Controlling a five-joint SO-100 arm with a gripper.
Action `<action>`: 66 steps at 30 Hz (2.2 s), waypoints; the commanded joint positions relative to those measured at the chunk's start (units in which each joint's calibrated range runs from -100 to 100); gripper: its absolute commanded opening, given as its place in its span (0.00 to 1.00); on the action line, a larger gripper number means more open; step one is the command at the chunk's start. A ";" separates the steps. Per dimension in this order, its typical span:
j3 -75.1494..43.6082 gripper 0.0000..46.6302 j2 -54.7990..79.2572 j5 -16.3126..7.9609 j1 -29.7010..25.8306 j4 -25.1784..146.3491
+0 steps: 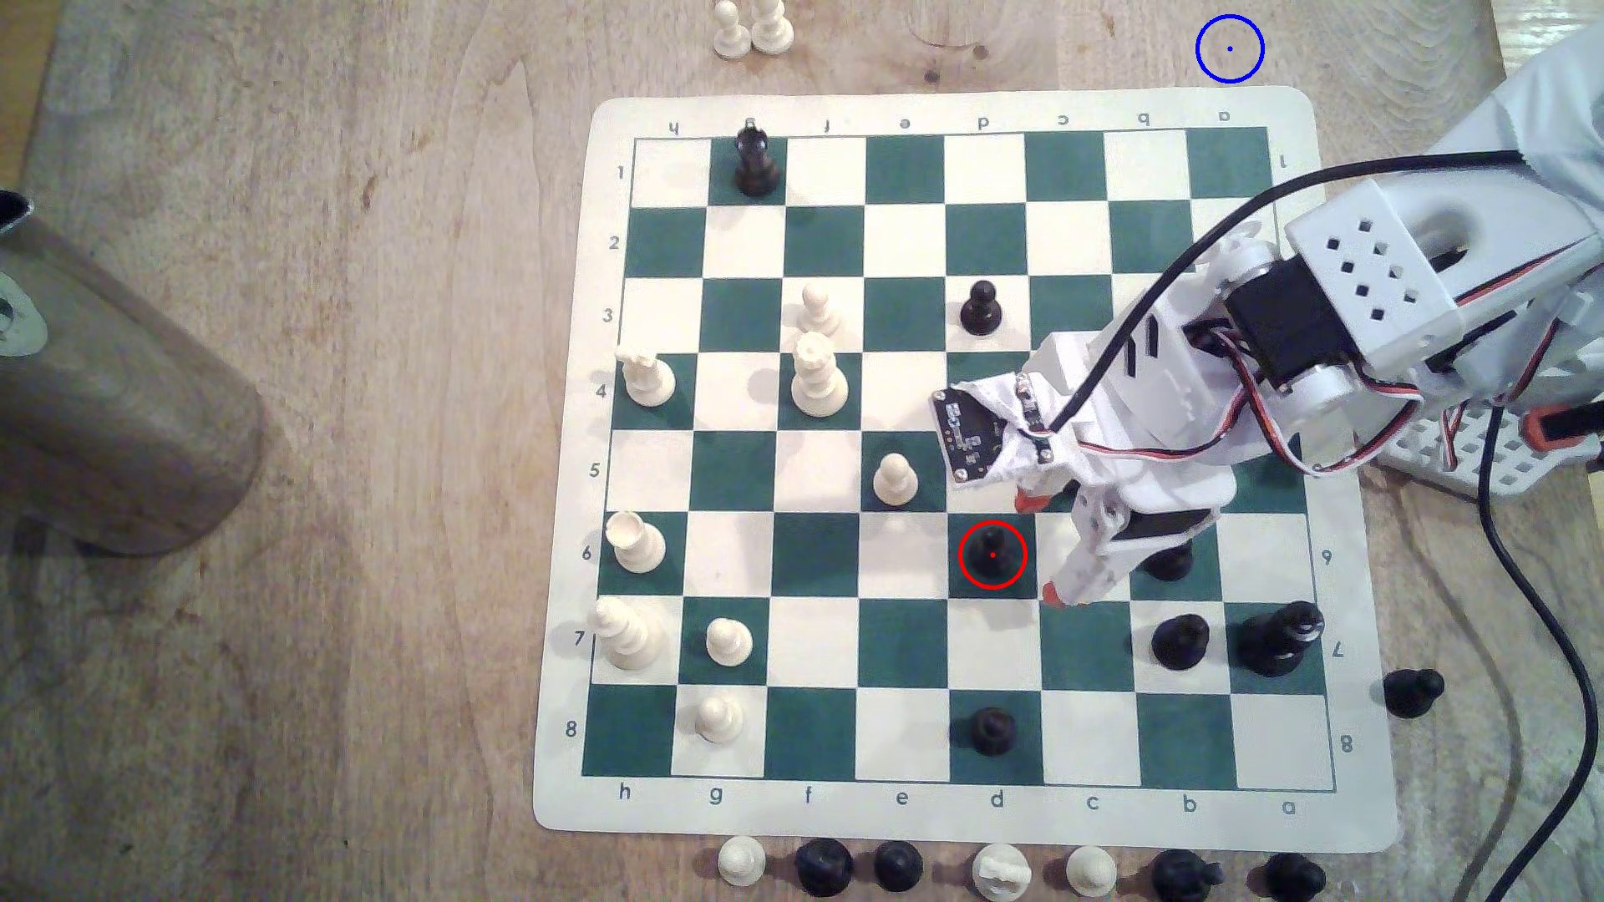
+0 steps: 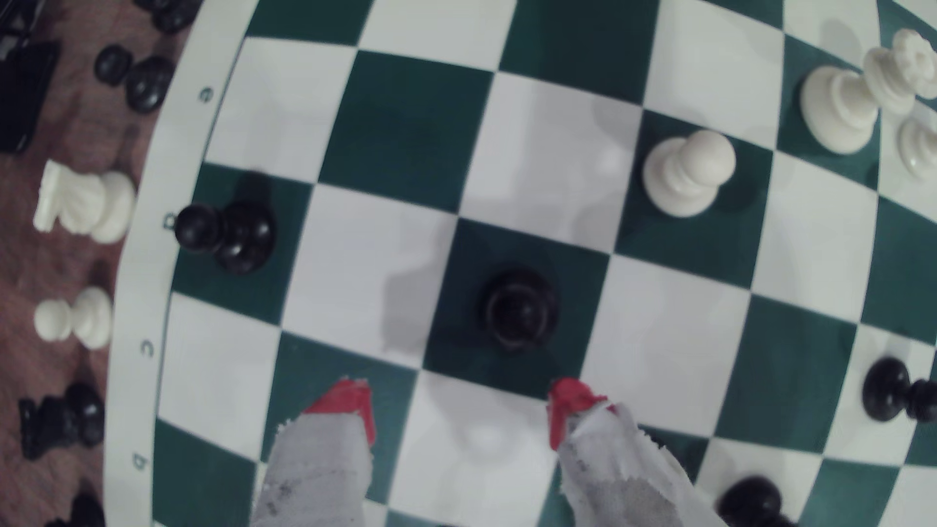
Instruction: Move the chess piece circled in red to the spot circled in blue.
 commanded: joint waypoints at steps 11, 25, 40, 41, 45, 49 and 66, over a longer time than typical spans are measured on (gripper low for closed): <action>-7.19 0.39 4.92 0.54 1.74 -3.89; -6.74 0.36 9.08 0.15 1.50 -8.64; -7.19 0.35 11.12 -0.68 -0.14 -10.52; -7.19 0.35 11.12 -0.68 -0.06 -10.60; -7.19 0.32 11.03 -0.68 0.09 -10.93; -7.19 0.23 10.69 -0.63 0.01 -10.85; -14.71 0.01 6.79 -2.15 0.33 -1.10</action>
